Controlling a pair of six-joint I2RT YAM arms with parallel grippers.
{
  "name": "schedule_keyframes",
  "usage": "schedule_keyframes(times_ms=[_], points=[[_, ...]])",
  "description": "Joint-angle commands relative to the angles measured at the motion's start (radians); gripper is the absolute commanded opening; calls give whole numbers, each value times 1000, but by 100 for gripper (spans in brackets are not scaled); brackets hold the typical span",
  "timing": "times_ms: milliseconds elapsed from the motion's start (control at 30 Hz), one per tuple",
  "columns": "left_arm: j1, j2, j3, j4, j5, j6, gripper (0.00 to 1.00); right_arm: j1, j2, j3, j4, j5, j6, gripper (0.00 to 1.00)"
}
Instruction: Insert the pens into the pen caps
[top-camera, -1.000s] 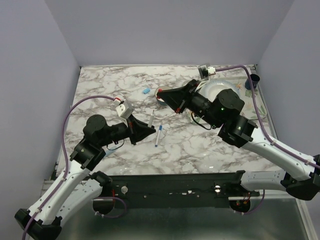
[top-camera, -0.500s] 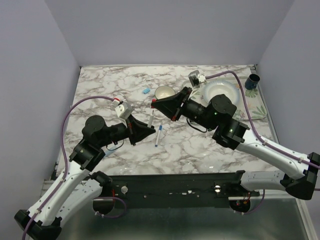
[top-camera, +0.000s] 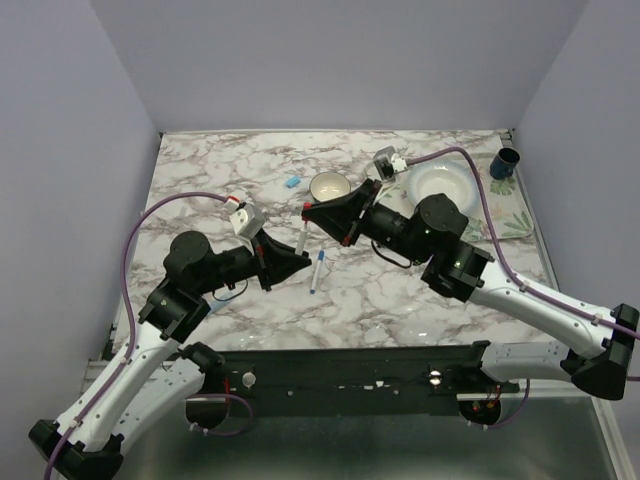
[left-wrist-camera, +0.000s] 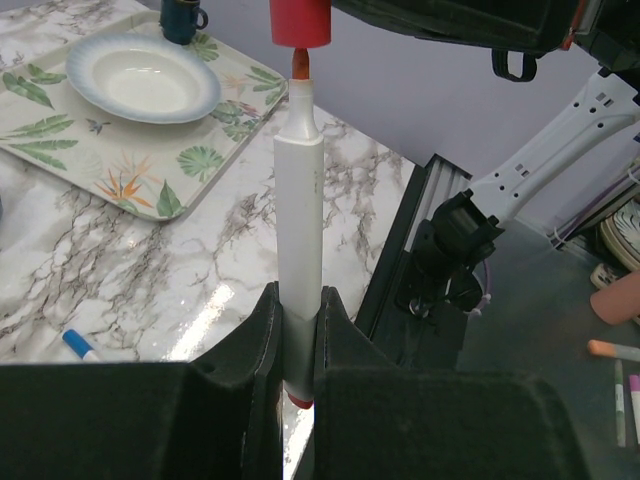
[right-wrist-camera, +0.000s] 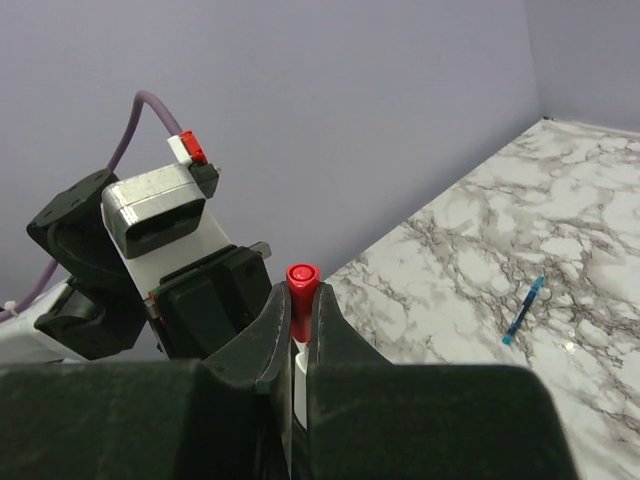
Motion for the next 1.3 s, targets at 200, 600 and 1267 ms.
schedule_keyframes(times_ms=[200, 600, 1267], points=[[-4, -10, -11, 22, 21, -3, 0, -4, -25, -52, 69, -17, -30, 1], [-2, -44, -30, 113, 20, -59, 0, -3, -42, -147, 184, -109, -12, 1], [-1, -64, -41, 140, 1, -28, 0, 31, -32, -229, 187, -65, 26, 41]])
